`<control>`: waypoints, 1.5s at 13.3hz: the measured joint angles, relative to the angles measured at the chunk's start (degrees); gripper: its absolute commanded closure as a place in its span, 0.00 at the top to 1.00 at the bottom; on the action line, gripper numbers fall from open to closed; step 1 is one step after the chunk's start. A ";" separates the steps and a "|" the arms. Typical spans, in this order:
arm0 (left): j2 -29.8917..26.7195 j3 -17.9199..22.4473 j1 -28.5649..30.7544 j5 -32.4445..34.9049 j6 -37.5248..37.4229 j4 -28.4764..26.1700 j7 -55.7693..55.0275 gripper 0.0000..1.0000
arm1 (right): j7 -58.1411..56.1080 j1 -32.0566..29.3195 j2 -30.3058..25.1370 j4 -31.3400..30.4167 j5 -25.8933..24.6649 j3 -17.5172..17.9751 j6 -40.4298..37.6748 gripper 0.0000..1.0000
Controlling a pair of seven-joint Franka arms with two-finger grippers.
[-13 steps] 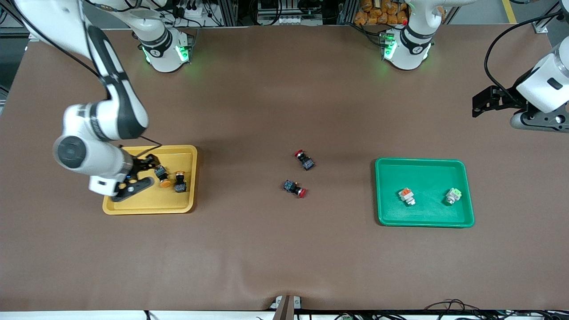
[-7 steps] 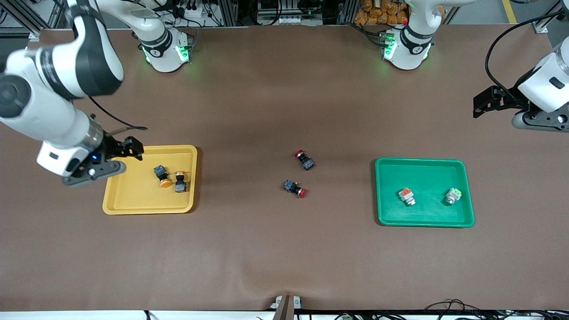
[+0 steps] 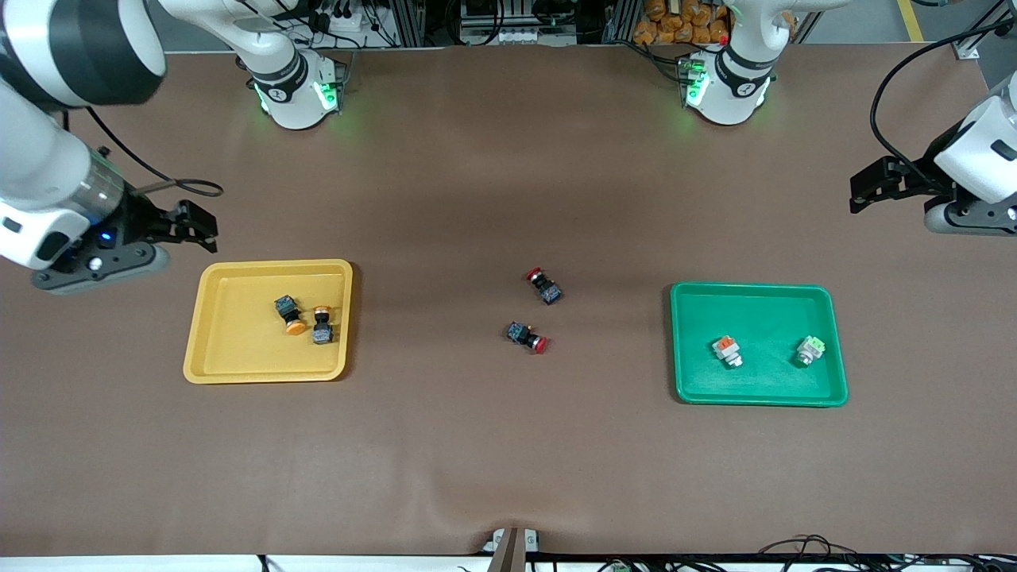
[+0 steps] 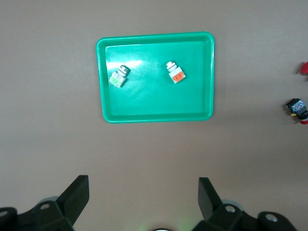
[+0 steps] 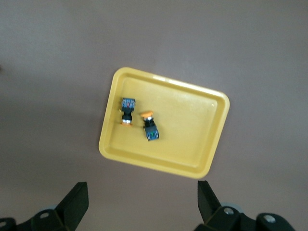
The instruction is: Place green and yellow buttons in trays
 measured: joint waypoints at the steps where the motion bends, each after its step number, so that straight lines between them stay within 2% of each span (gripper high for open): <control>1: 0.00 0.08 0.03 0.00 0.06 0.00 0.00 1.00 | 1.64 0.30 -0.01 0.55 0.02 -1.21 -1.56 1.00; 4: 0.00 0.10 0.36 0.00 0.11 0.00 0.00 1.00 | 2.54 0.99 0.00 0.66 0.09 -4.73 -2.54 1.00; 13: 0.00 -0.06 0.50 0.00 0.29 0.00 0.00 1.00 | 3.44 0.44 -1.79 0.27 0.19 -5.52 -4.01 1.00; 15: 0.00 -0.15 0.50 0.00 0.30 0.00 0.00 1.00 | 3.36 -2.40 -1.99 -0.03 1.50 -4.33 -4.01 1.00; 17: 0.00 -0.21 0.50 0.00 0.30 0.00 0.00 1.00 | 3.28 -6.15 -1.99 -0.19 2.02 -1.12 -4.02 1.00; 20: 0.00 -0.22 0.50 0.00 0.30 0.00 0.00 1.00 | 3.29 -6.70 -1.99 -0.29 2.04 0.03 -4.05 1.00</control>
